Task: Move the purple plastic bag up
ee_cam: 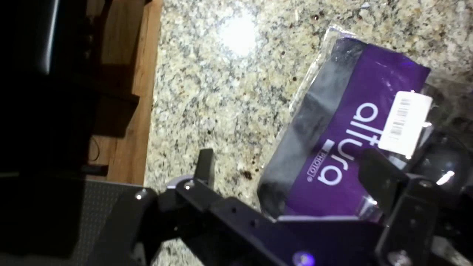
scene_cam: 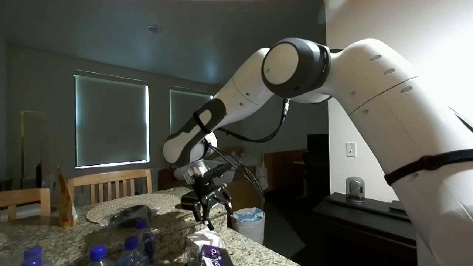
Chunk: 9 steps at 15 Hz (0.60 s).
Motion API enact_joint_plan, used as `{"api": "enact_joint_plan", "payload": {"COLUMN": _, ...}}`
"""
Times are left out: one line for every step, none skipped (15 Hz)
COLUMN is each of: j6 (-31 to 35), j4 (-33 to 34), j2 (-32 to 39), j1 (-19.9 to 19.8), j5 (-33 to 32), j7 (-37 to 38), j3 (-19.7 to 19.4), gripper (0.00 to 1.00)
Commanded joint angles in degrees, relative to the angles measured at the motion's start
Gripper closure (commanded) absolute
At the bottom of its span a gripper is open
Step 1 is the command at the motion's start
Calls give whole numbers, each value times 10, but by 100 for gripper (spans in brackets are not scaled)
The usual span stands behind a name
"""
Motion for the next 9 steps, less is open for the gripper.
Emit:
{"api": "enact_joint_plan", "payload": {"j6": -23, "j4": 65, "j2": 29, "j1": 5, "j5": -14, "j7": -94, "j3": 19, "gripper": 0}}
{"api": "enact_joint_plan", "payload": {"j6": -22, "j4": 78, "j2": 37, "j1": 6, "j5": -14, "j7": -120, "j3": 24, "gripper": 0}}
{"api": "enact_joint_plan", "payload": {"j6": -24, "j4": 94, "j2": 50, "j1": 4, "j5": -14, "j7": -147, "j3": 28, "gripper": 0}}
{"api": "enact_joint_plan", "payload": {"j6": -29, "j4": 107, "j2": 63, "j1": 2, "j5": -12, "j7": -175, "j3": 32, "gripper": 0}}
{"api": "enact_joint_plan", "payload": {"j6": -32, "j4": 117, "j2": 75, "j1": -4, "j5": -6, "j7": -205, "j3": 35, "gripper": 0}}
{"api": "enact_joint_plan", "payload": {"j6": -36, "j4": 125, "j2": 87, "j1": -9, "j5": -1, "j7": -232, "j3": 38, "gripper": 0}}
{"api": "enact_joint_plan", "payload": {"j6": -40, "j4": 131, "j2": 97, "j1": -11, "j5": -2, "j7": -258, "j3": 41, "gripper": 0}}
{"api": "enact_joint_plan", "payload": {"j6": -51, "j4": 136, "j2": 107, "j1": -9, "j5": -4, "j7": -279, "j3": 44, "gripper": 0}}
{"api": "enact_joint_plan", "payload": {"j6": -59, "j4": 141, "j2": 116, "j1": -6, "j5": -9, "j7": -293, "j3": 45, "gripper": 0}}
